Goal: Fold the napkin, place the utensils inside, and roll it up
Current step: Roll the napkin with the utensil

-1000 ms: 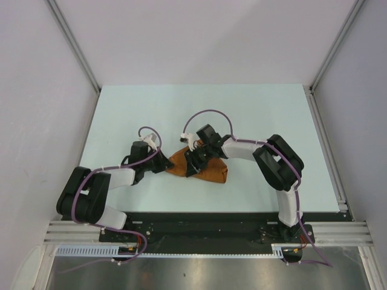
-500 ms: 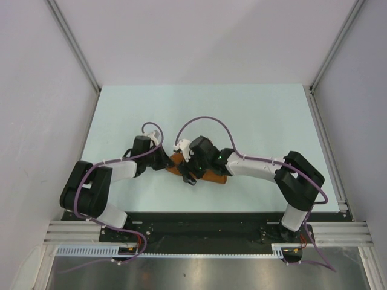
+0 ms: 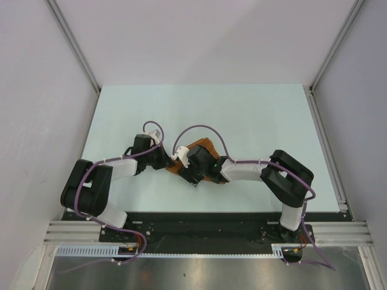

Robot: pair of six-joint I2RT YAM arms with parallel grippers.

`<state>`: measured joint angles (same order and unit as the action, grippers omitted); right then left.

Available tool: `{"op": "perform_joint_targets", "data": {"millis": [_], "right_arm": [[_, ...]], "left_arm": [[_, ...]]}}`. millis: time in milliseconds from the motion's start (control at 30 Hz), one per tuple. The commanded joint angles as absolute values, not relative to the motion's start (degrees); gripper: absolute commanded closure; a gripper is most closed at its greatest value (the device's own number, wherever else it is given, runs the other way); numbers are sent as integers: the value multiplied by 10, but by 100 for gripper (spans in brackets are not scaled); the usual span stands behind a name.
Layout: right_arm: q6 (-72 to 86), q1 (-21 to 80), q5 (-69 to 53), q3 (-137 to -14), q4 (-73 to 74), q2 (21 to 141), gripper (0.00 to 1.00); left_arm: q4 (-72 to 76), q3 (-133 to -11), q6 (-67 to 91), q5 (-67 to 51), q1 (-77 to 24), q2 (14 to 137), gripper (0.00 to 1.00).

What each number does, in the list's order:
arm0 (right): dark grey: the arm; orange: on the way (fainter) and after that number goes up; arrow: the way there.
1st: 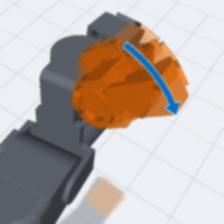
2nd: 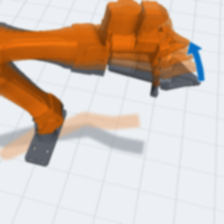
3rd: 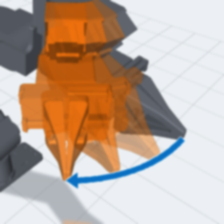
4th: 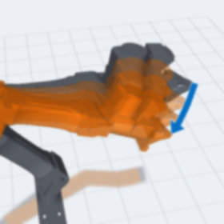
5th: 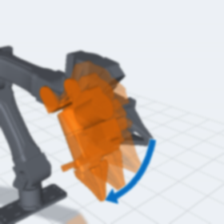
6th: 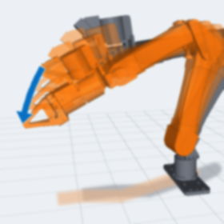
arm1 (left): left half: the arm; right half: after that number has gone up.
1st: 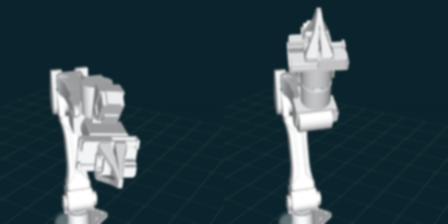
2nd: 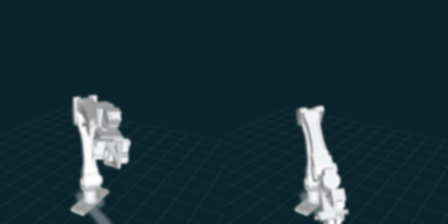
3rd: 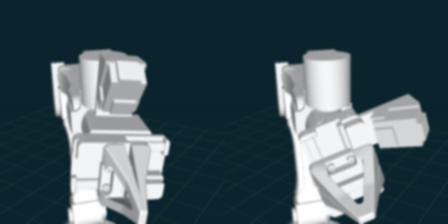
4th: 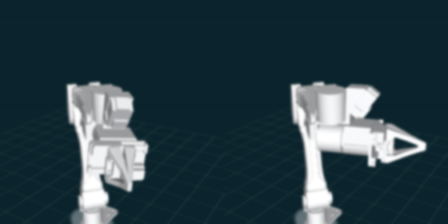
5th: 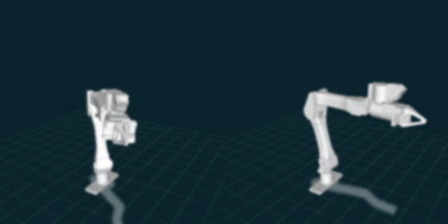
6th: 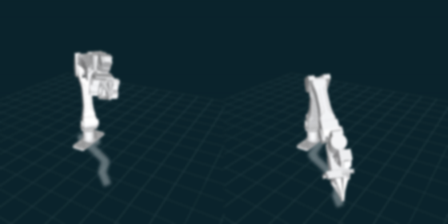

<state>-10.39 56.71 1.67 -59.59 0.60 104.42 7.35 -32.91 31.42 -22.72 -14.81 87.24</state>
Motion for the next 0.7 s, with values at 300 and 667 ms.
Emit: {"op": "perform_joint_targets", "data": {"millis": [300,667], "right_arm": [[-56,527,-101,-626,117,1087,65],[40,474,-365,-657,195,1117,86]], "left_arm": [[83,-349,308,-225,-144,861,57],[79,-281,303,-108,-129,702,21]]}}
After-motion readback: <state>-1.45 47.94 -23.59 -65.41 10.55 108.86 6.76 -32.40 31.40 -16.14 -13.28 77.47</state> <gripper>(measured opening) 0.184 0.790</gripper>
